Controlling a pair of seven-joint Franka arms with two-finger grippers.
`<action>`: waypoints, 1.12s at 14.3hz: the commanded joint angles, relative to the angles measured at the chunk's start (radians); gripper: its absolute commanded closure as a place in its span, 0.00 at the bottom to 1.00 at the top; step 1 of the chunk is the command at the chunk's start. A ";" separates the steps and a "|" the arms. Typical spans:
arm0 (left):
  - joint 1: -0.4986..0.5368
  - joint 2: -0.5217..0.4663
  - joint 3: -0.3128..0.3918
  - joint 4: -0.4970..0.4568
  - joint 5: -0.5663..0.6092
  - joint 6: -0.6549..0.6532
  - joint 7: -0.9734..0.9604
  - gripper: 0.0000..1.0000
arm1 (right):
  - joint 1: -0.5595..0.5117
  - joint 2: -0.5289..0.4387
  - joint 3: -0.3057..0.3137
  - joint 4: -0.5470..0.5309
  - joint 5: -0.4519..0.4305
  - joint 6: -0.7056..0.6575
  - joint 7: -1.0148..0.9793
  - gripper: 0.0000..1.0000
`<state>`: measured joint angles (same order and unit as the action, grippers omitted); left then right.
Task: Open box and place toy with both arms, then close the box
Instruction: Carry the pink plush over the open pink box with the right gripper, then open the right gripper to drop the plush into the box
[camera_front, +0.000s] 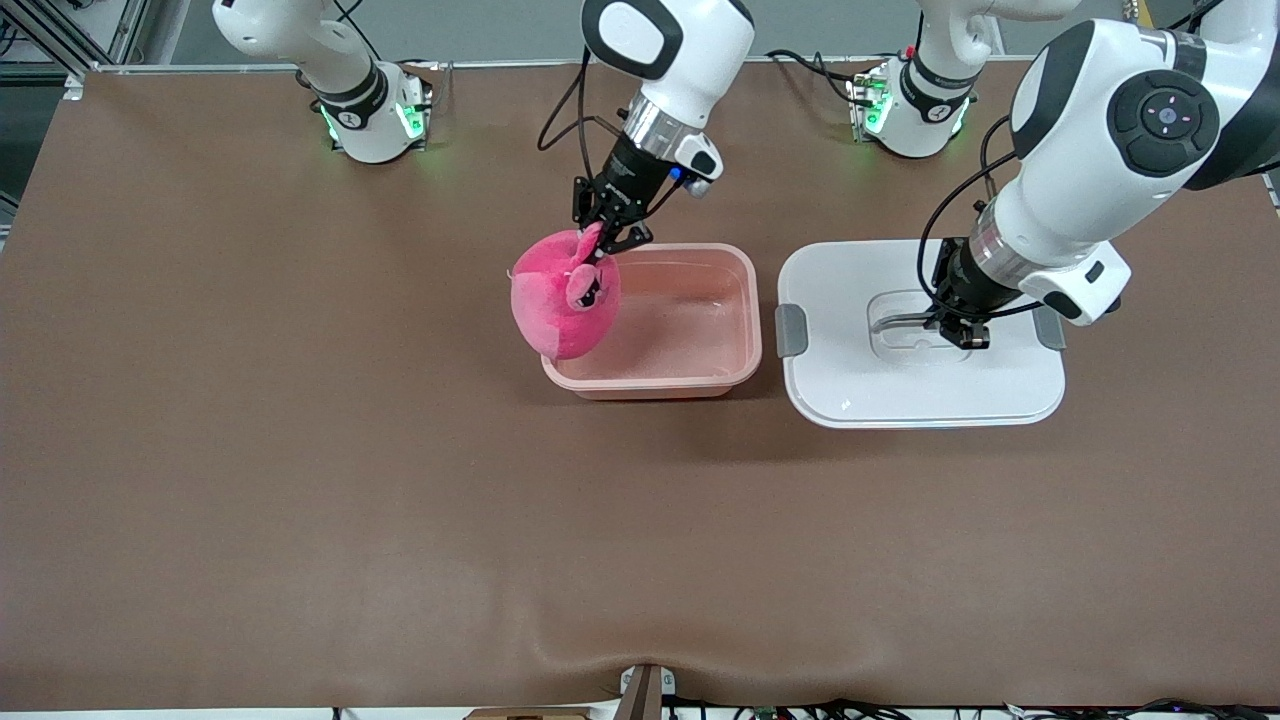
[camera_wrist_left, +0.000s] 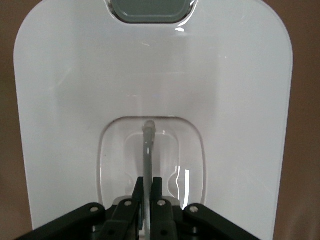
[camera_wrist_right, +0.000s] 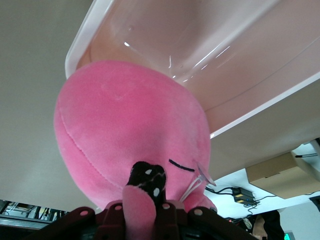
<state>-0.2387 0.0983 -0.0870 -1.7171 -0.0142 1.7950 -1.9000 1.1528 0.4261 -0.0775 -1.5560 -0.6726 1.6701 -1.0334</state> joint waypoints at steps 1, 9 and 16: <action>0.009 -0.042 -0.010 -0.039 -0.003 0.012 0.018 1.00 | 0.027 0.036 -0.015 0.088 -0.019 -0.039 -0.019 0.00; 0.006 -0.040 -0.010 -0.039 -0.003 0.012 0.018 1.00 | 0.016 0.025 -0.022 0.188 -0.007 -0.147 -0.019 0.00; -0.002 -0.029 -0.051 -0.039 -0.003 0.014 -0.001 1.00 | -0.163 0.016 -0.022 0.172 0.186 -0.095 0.038 0.00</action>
<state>-0.2407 0.0977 -0.1153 -1.7270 -0.0142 1.7951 -1.9000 1.0284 0.4480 -0.1081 -1.3857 -0.5456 1.5589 -1.0275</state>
